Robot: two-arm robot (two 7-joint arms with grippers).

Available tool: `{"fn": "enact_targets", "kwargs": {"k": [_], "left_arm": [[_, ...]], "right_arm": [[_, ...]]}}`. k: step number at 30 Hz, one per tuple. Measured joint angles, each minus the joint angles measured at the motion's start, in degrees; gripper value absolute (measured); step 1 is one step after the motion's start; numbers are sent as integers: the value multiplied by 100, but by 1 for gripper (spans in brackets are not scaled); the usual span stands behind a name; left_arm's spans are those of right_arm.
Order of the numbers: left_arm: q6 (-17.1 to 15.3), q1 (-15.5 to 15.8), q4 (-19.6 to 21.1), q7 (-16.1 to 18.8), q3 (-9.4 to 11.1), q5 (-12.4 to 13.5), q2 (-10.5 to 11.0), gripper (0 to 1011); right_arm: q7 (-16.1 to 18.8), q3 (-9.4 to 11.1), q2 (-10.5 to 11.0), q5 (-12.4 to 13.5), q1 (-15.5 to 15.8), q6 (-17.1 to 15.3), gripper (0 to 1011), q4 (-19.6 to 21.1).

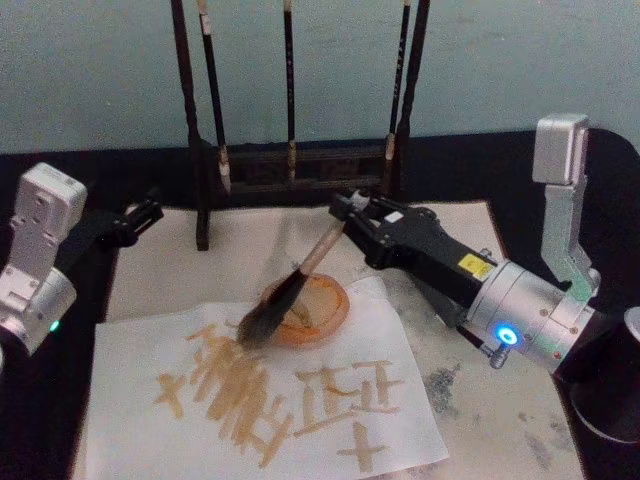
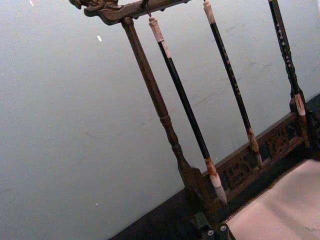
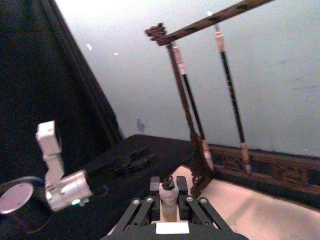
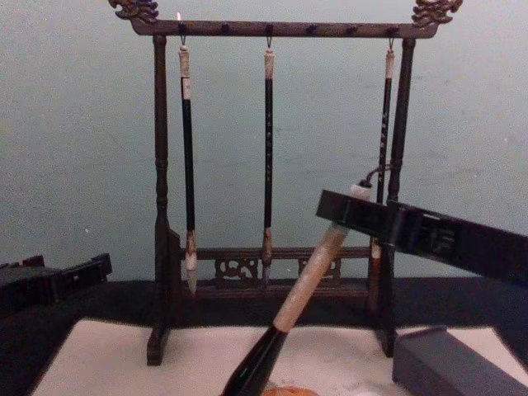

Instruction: Pick up the brush from the inkstone, write on the paper, then place the brush back to its original position.

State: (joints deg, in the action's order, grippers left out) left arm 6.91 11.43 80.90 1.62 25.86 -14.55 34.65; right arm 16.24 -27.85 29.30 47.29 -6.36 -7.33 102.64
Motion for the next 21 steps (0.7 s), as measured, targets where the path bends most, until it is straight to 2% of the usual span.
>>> {"fn": "enact_targets", "kwargs": {"k": [21], "left_arm": [[0, 0, 0, 0, 0, 0, 0, 1002]], "right_arm": [[220, -140, 134, -647, 203, -123, 203, 660]]}}
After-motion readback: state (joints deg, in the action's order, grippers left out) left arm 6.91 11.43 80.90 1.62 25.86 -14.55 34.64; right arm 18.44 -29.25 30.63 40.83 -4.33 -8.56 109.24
